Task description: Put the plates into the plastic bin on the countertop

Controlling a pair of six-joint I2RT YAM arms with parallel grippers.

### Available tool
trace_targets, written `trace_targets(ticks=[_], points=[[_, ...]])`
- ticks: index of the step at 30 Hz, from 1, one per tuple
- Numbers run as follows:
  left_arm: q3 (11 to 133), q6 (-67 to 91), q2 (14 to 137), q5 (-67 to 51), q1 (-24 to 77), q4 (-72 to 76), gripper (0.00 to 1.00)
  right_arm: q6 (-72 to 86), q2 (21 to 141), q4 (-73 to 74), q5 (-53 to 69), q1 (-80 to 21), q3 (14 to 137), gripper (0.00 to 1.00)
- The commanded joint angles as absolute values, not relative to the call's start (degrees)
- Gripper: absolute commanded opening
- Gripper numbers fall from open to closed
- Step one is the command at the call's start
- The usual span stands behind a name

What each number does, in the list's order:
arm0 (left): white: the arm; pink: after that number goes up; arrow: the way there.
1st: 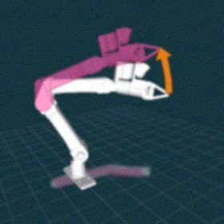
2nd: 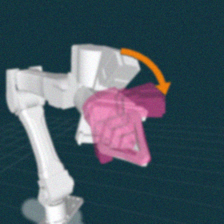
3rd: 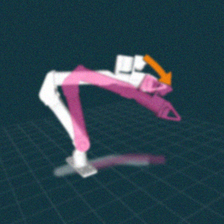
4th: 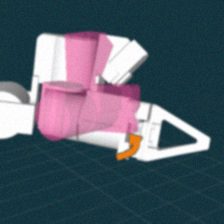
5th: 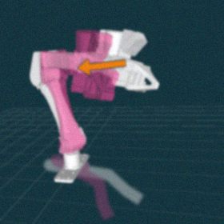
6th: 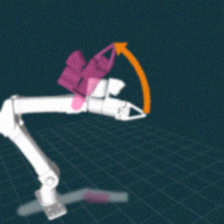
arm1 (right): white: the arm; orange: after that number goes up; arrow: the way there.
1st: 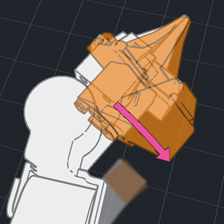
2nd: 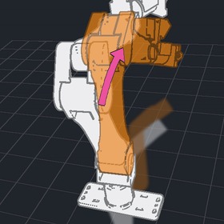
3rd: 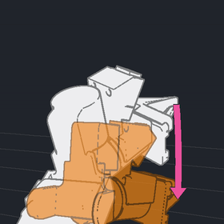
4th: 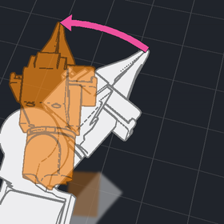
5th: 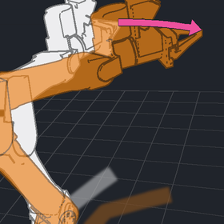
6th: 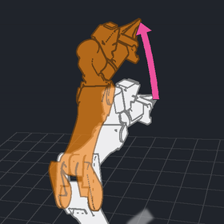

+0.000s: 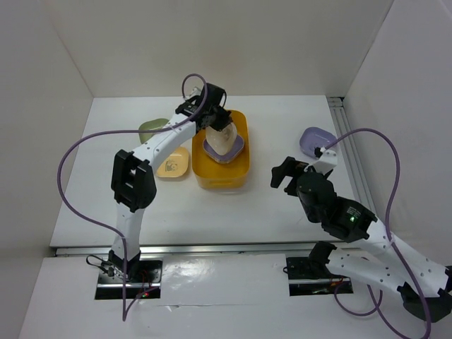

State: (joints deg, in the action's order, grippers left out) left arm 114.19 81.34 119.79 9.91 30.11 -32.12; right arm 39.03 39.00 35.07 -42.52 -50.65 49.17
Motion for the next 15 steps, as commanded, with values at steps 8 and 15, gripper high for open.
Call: trace_targets(ticks=[8,15], points=[[116.28,81.47,119.71,8.09,29.18,-31.03,0.60,37.35,40.08,31.20,-42.71,-51.06,49.66,1.00],[113.75,72.61,106.81,16.16,34.10,-32.35,0.99,37.35,43.41,30.06,-44.56,-49.83,49.66,1.00]])
